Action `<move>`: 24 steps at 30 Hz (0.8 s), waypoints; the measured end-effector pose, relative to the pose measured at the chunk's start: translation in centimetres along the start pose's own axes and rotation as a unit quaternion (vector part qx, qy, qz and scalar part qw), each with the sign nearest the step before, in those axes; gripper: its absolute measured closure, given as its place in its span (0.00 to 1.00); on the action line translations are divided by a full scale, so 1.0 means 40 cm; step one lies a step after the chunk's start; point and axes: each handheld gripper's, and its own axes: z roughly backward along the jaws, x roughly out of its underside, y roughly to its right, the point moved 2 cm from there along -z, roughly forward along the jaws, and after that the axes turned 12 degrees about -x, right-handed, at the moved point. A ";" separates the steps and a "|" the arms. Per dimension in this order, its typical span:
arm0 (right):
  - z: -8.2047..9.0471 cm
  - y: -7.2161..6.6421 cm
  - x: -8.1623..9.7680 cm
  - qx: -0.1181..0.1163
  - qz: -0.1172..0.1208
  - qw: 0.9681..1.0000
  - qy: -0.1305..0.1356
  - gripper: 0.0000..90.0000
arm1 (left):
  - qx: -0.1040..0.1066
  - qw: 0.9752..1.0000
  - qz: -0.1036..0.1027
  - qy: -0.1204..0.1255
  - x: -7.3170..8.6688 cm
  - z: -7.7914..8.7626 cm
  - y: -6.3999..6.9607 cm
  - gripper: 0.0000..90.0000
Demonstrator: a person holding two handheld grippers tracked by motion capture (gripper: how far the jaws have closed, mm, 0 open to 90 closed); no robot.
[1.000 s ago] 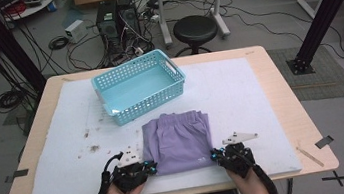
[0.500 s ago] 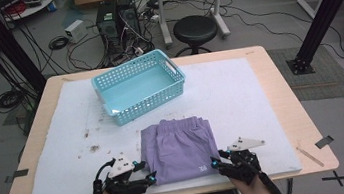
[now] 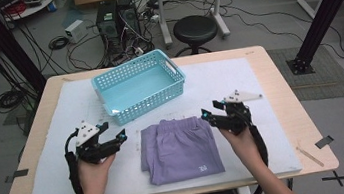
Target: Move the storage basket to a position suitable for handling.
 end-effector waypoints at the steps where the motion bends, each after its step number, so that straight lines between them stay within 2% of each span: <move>1: -0.015 0.010 -0.016 0.001 -0.001 1.000 0.001 0.48 | -0.005 1.000 -0.001 -0.003 -0.001 -0.008 -0.005 0.34; 3: -0.026 0.017 -0.027 0.004 -0.001 1.000 0.000 0.49 | -0.011 1.000 0.000 -0.006 -0.002 -0.021 -0.012 0.34; 4: -0.058 0.038 -0.057 0.001 -0.007 1.000 0.002 0.49 | -0.019 1.000 -0.001 -0.008 -0.004 -0.037 -0.019 0.34; 6: -0.085 0.054 -0.078 -0.002 -0.014 1.000 0.003 0.49 | -0.026 1.000 -0.003 -0.010 -0.005 -0.045 -0.023 0.34; 7: -0.100 0.062 -0.089 -0.002 -0.011 1.000 0.004 0.49 | -0.036 0.999 -0.008 -0.014 -0.007 -0.060 -0.033 0.34; 9: -0.115 0.068 -0.100 -0.001 -0.012 1.000 0.004 0.49 | -0.042 0.999 -0.003 -0.011 -0.005 -0.065 -0.037 0.34; 10: -0.149 0.083 -0.122 -0.004 -0.013 1.000 -0.003 0.50 | -0.044 0.999 0.001 -0.012 -0.003 -0.071 -0.043 0.34; 11: -0.169 0.092 -0.136 -0.002 -0.015 1.000 -0.007 0.50 | -0.043 0.999 0.007 -0.016 0.000 -0.079 -0.050 0.34; 12: -0.169 0.092 -0.136 -0.002 -0.015 1.000 -0.007 0.50 | -0.044 0.999 0.010 -0.020 0.004 -0.084 -0.053 0.34; 14: -0.219 0.120 -0.166 -0.001 -0.025 1.000 -0.016 0.53 | -0.033 0.999 0.020 -0.037 0.016 -0.108 -0.065 0.34; 16: -0.250 0.141 -0.181 0.007 -0.029 0.999 -0.021 0.56 | -0.029 0.998 0.025 -0.041 0.023 -0.123 -0.071 0.34; 17: -0.250 0.141 -0.181 0.007 -0.029 0.999 -0.021 0.56 | -0.029 0.998 0.025 -0.041 0.023 -0.123 -0.071 0.35; 18: -0.276 0.157 -0.192 0.011 -0.036 0.999 -0.029 0.58 | -0.025 0.999 0.028 -0.040 0.025 -0.128 -0.073 0.35; 20: -0.289 0.164 -0.198 0.014 -0.039 0.999 -0.031 0.58 | -0.017 0.999 0.028 -0.041 0.030 -0.140 -0.078 0.37; 21: -0.304 0.172 -0.205 0.016 -0.048 0.998 -0.035 0.60 | -0.015 0.999 0.025 -0.046 0.030 -0.145 -0.078 0.39; 22: -0.326 0.182 -0.212 0.021 -0.053 0.998 -0.040 0.64 | -0.009 0.998 0.012 -0.063 0.025 -0.159 -0.078 0.41; 23: -0.338 0.188 -0.215 0.023 -0.057 0.997 -0.051 0.66 | -0.010 0.998 0.003 -0.067 0.020 -0.165 -0.077 0.44; 24: -0.350 0.193 -0.216 0.022 -0.060 0.996 -0.062 0.69 | -0.010 0.998 0.003 -0.067 0.020 -0.165 -0.077 0.44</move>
